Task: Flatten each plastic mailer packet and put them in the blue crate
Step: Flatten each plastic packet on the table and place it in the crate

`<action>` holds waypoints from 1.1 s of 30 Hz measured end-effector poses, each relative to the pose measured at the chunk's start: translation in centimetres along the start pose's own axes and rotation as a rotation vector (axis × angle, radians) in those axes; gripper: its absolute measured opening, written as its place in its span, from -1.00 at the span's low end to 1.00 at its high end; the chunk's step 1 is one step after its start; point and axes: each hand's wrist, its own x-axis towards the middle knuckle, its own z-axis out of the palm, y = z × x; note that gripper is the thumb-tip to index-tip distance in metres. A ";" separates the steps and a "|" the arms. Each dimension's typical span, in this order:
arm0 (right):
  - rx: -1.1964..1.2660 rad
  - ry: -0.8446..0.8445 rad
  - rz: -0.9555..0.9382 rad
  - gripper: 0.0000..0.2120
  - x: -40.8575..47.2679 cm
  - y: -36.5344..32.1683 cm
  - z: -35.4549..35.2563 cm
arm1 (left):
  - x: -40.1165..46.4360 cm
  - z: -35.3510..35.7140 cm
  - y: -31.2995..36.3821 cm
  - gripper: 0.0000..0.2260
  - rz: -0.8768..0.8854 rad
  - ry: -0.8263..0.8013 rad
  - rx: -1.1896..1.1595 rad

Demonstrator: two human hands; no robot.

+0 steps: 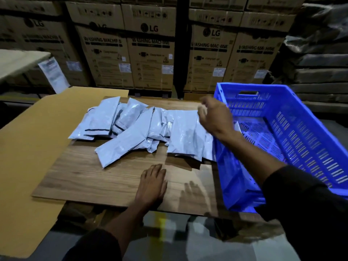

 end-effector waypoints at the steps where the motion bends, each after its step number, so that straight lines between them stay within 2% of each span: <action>1: 0.013 -0.060 0.013 -0.70 -0.4 -1.2 1.7 | -0.1 -0.4 -0.6 -0.60 -0.011 -0.007 0.025; 5: -0.128 -0.343 0.125 -0.52 -3.1 -3.1 8.8 | -0.8 -1.5 -4.7 -0.60 -0.006 0.005 0.093; 9: -0.214 -0.499 0.337 -0.28 -5.0 -2.9 14.1 | -1.2 -1.9 -8.0 -0.63 0.049 0.028 0.123; 13: -0.239 -0.495 0.433 -0.15 -5.2 -2.8 16.4 | -1.7 -1.5 -9.8 -0.61 0.091 0.056 0.105; 17: -0.250 -0.425 0.453 -0.25 -5.1 -3.3 16.0 | -1.9 -1.5 -10.1 -0.60 0.122 0.040 0.096; 20: -0.217 -0.340 0.419 -0.31 -5.8 -3.5 14.7 | -2.0 -1.6 -10.1 -0.59 0.145 0.031 0.087; 23: -0.101 -0.294 0.358 -0.27 -8.4 -3.4 13.6 | -2.4 -1.6 -9.9 -0.48 0.116 0.082 0.035; 26: 0.020 -0.268 0.090 -0.23 -13.2 -3.0 12.9 | -3.3 -2.2 -9.3 -0.38 0.071 0.222 -0.029; 29: 0.070 -0.464 -0.172 -0.19 -17.3 -2.2 12.1 | -3.8 -3.5 -8.5 -0.39 0.148 0.336 -0.049; 33: -0.031 -0.708 -0.257 -0.16 -19.0 -2.5 11.6 | -3.8 -3.5 -6.7 -0.52 0.232 0.310 -0.041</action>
